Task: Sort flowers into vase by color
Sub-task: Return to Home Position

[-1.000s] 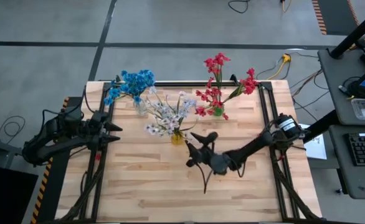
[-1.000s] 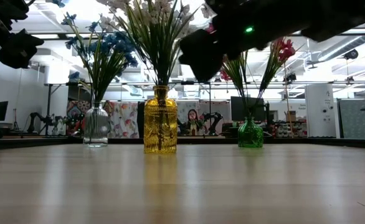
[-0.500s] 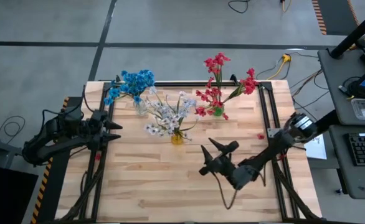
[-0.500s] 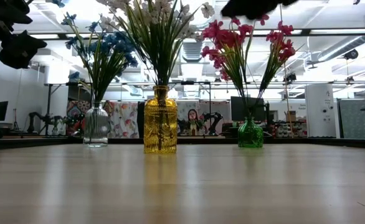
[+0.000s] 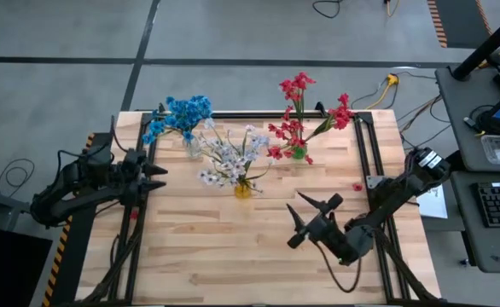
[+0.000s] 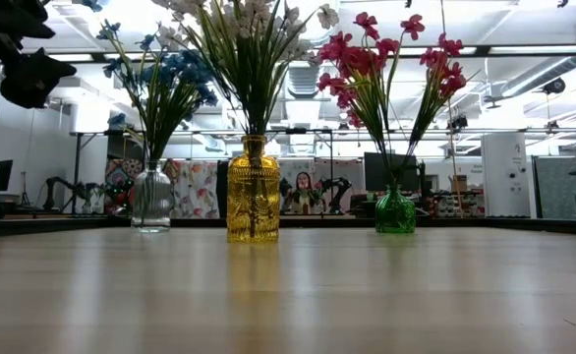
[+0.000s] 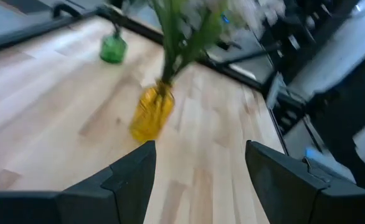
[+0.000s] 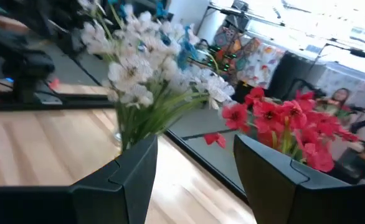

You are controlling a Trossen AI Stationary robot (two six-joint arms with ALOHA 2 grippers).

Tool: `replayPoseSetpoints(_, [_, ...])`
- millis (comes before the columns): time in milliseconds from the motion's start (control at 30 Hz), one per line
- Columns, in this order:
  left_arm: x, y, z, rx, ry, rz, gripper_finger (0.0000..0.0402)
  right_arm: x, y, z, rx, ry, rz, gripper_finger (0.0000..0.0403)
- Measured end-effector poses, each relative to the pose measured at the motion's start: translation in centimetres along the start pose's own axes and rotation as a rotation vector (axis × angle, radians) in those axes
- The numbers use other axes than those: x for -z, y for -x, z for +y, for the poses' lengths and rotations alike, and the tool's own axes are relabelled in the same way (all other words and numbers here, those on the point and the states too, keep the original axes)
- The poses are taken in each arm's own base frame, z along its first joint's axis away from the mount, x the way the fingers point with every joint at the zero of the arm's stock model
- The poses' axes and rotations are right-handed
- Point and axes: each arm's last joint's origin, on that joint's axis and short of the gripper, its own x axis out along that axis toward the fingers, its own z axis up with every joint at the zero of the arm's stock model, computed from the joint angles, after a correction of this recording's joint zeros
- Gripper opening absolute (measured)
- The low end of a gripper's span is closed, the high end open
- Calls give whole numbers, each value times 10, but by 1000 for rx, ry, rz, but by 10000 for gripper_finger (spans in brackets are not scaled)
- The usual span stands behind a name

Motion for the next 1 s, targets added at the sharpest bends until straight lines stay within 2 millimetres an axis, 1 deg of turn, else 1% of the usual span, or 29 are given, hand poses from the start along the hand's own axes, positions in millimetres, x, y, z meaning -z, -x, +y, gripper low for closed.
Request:
replayPoseSetpoints(100, [-5, 0, 0, -37, 33, -62, 235, -4, 9, -3, -58, -29, -32, 206])
replayPoseSetpoints(233, [-9, 0, -2, -6, 33, -103, 235, -12, 22, -4, -235, -74, -134, 206])
replayPoseSetpoints(367, [-12, 0, -3, 7, 56, -123, 235, -12, 26, -9, -379, -80, -154, 205])
replayPoseSetpoints(433, [-13, 0, -3, 12, 66, -133, 235, -9, 25, -14, -508, -111, -123, 205])
replayPoseSetpoints(533, [-14, 0, -4, 20, 63, -145, 235, -3, 16, -25, -801, -150, -5, 205])
replayPoseSetpoints(567, [-14, 0, -4, 20, 60, -145, 235, -2, 13, -29, -861, -157, 32, 205])
replayPoseSetpoints(633, [-14, -1, -3, 21, 57, -147, 235, -1, 9, -35, -875, -186, 79, 205])
replayPoseSetpoints(700, [-14, -5, -2, 28, 52, -164, 235, -2, 9, -41, -857, -171, 75, 205])
replayPoseSetpoints(800, [-8, -19, 4, 56, 38, -193, 235, -3, 11, -46, -860, -134, 41, 205])
replayPoseSetpoints(867, [-2, -29, 9, 110, 29, -178, 235, -3, 12, -48, -861, -111, 25, 205])
replayPoseSetpoints(1000, [7, -43, 14, 189, 30, -169, 235, 7, 12, -50, -861, -86, 5, 205])
